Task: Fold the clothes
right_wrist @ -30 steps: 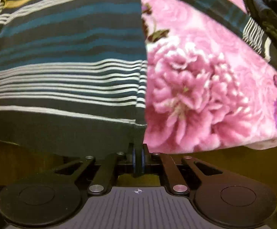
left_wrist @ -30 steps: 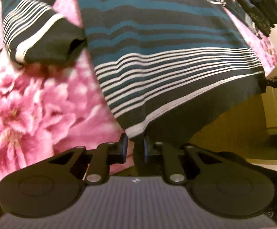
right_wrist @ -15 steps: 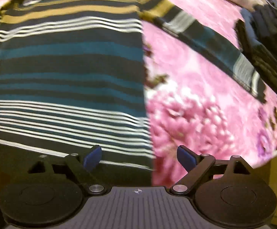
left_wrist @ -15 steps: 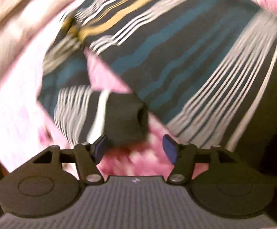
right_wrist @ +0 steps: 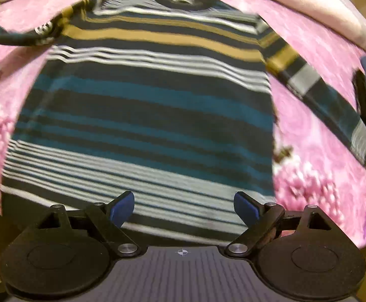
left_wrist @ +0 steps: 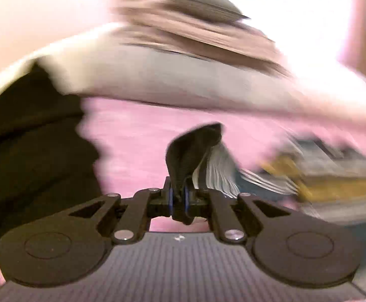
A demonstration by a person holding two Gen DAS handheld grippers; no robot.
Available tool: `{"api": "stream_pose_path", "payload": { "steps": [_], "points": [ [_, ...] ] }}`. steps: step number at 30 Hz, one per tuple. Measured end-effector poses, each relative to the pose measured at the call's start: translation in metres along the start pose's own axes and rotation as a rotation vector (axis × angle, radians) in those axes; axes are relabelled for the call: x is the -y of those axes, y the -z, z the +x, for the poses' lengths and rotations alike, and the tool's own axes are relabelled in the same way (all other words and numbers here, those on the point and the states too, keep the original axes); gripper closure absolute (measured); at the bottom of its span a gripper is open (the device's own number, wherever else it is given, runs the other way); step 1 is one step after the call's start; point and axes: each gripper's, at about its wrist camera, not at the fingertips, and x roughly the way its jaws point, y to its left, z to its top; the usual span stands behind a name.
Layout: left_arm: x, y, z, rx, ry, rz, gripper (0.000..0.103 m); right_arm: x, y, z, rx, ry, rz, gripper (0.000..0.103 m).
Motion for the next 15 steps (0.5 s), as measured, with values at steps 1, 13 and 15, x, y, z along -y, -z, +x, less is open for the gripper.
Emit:
{"api": "stream_pose_path", "payload": {
  "steps": [1, 13, 15],
  "points": [
    [-0.015, -0.002, 0.005, -0.017, -0.053, -0.032, 0.102, -0.008, -0.005, -0.001, 0.013, -0.003, -0.013, 0.014],
    [-0.058, 0.05, 0.023, -0.256, -0.058, -0.125, 0.08, -0.053, -0.034, -0.019, 0.055, -0.018, -0.054, 0.014],
    [-0.043, 0.053, 0.022, -0.266, -0.012, -0.081, 0.074, -0.053, -0.034, -0.021, 0.053, -0.018, -0.042, 0.014]
  ]
}}
